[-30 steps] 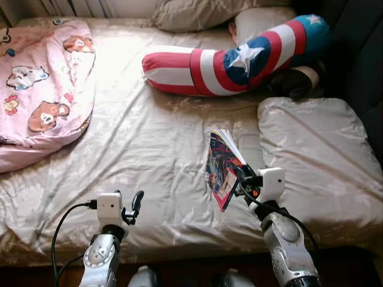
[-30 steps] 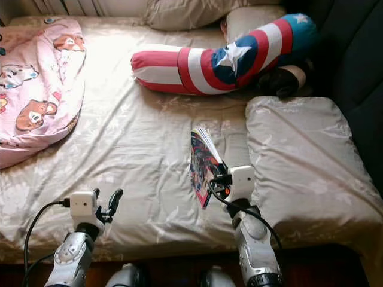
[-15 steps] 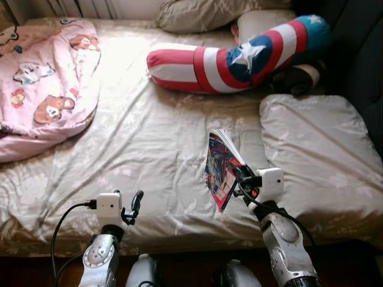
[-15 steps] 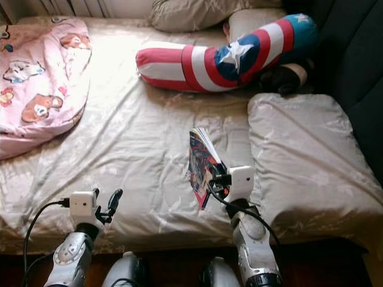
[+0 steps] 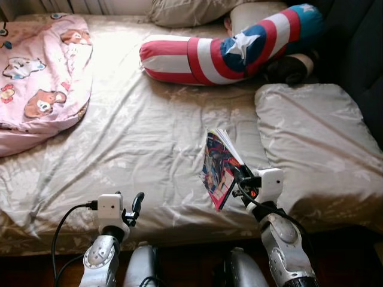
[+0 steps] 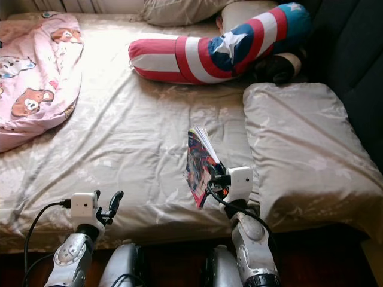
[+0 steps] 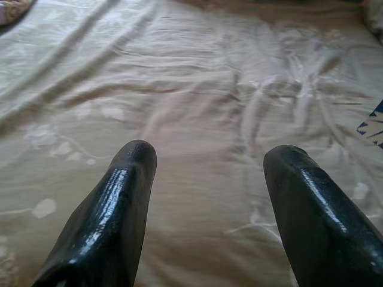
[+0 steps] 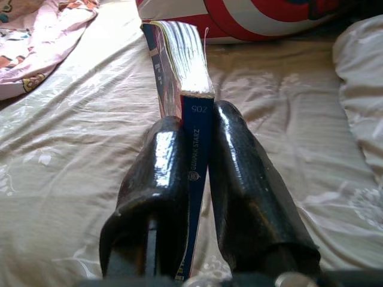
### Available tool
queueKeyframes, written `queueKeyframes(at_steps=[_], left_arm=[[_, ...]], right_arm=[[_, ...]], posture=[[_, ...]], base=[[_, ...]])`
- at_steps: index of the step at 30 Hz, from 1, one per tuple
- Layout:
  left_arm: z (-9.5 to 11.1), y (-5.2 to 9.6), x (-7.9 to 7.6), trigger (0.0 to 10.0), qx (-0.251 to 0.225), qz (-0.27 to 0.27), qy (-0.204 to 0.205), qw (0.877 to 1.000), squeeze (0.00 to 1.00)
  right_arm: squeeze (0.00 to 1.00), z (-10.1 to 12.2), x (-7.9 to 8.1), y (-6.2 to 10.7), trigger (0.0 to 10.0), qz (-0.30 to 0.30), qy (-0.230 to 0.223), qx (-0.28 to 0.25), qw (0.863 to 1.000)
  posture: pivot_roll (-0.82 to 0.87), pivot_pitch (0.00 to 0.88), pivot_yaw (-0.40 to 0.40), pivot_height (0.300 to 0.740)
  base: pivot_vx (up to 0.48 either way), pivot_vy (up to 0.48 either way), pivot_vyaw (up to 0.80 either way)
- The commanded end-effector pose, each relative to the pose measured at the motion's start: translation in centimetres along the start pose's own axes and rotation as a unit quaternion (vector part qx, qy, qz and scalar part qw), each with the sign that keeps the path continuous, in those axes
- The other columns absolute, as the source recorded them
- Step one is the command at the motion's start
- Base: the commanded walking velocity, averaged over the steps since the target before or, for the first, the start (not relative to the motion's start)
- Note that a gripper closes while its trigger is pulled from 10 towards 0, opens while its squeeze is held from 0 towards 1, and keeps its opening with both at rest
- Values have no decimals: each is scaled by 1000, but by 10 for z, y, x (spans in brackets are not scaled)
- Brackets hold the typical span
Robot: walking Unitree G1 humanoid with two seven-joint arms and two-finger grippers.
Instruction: Clean up the room
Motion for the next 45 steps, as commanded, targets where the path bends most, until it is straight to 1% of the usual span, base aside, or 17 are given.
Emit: queueKeyframes(at_steps=[1, 4, 10, 12, 13, 15, 21, 26, 28, 33, 34, 37, 38, 40, 41, 42, 45], left_arm=[[-6, 4, -5, 10000, 10, -8, 0, 1000, 0], [-6, 3, -7, 10000, 10, -12, 1, 1000, 0], [-5, 3, -7, 10000, 9, -13, 1, 1000, 0], [-5, 3, -7, 10000, 9, -14, 0, 1000, 0], [-4, 3, -7, 10000, 8, -14, -1, 1000, 0], [-4, 3, -7, 10000, 8, -14, -1, 1000, 0], [-3, 2, -6, 10000, 7, -15, -2, 1000, 0], [-2, 2, -6, 10000, 6, -16, -3, 1000, 0], [-2, 1, -6, 10000, 6, -15, -4, 1000, 0], [-1, 1, -5, 10000, 5, -14, -7, 1000, 0], [-1, 1, -6, 10000, 5, -15, -7, 1000, 0], [-1, 1, -5, 10000, 5, -16, -8, 1000, 0], [-1, 1, -6, 10000, 6, -17, -8, 1000, 0], [-1, 2, -7, 10000, 6, -18, -9, 1000, 0], [-1, 2, -8, 10000, 6, -19, -10, 1000, 0], [-1, 2, -8, 10000, 6, -19, -10, 1000, 0], [0, 4, -8, 10000, 3, -21, -11, 1000, 0]], right_arm=[[0, 7, -3, 2, 10000, -4, -3, -17, 1000], [0, 7, -6, 3, 10000, -9, -13, -21, 1000], [0, 3, -6, 2, 10000, -6, -13, -13, 1000], [0, 3, -7, 1, 10000, -9, -11, -11, 1000], [0, 4, -5, 1, 10000, -1, 3, -14, 1000], [0, 7, -3, 1, 10000, 4, 8, -21, 1000], [0, 9, -4, 2, 10000, 5, -8, -27, 1000], [0, 9, 0, 2, 10000, 18, -22, -29, 999], [0, 15, 5, 0, 10000, 29, -30, -42, 998], [0, 18, -4, -6, 10000, 1, -42, -47, 998], [0, 17, -16, -8, 10000, -33, -59, -46, 997], [0, 10, -32, -12, 10000, -73, -121, -37, 989], [0, -1, -33, -14, 10000, -73, -149, -20, 986], [0, -8, -30, -15, 10000, -66, -153, -4, 986], [0, -13, -25, -19, 10000, -55, -163, 7, 985], [0, -13, -25, -19, 10000, -55, -163, 7, 985], [0, -9, -19, -27, 10000, -44, -193, 2, 980]], posture=[[-14, 207, -35, 646], [-12, 211, -36, 646], [-7, 219, -36, 646], [-3, 221, -35, 646], [-3, 222, -35, 646], [-3, 223, -34, 646], [-3, 226, -32, 646], [-2, 228, -31, 646], [0, 229, -30, 646], [1, 232, -28, 646], [4, 234, -27, 646], [4, 239, -23, 646], [6, 241, -22, 646], [18, 246, -16, 646], [28, 254, -15, 646], [28, 254, -15, 646], [42, 261, -10, 646]], base=[[0, 0, 0], [0, 0, 0], [0, 0, 0], [268, 0, 0], [292, 0, 0], [296, 0, 381], [305, 0, 731], [313, 0, 0], [315, 0, 0], [126, 0, 0], [0, 0, 0], [0, 0, 0], [0, 0, 0], [0, 0, 0], [0, 0, 0], [0, 0, 0], [0, 0, 0]])
Point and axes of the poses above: a point about 5 cm out from each wrist's last joint towards the gripper, its own y axis pointing back from the gripper into the wrist, its own z axis along the axis of the wrist's last joint, x = y × z, the point moved 6 cm from there along -y, pointing out of the wrist towards the gripper, and after that the axes turned 2 degrees about -y, right-handed, at the moved point
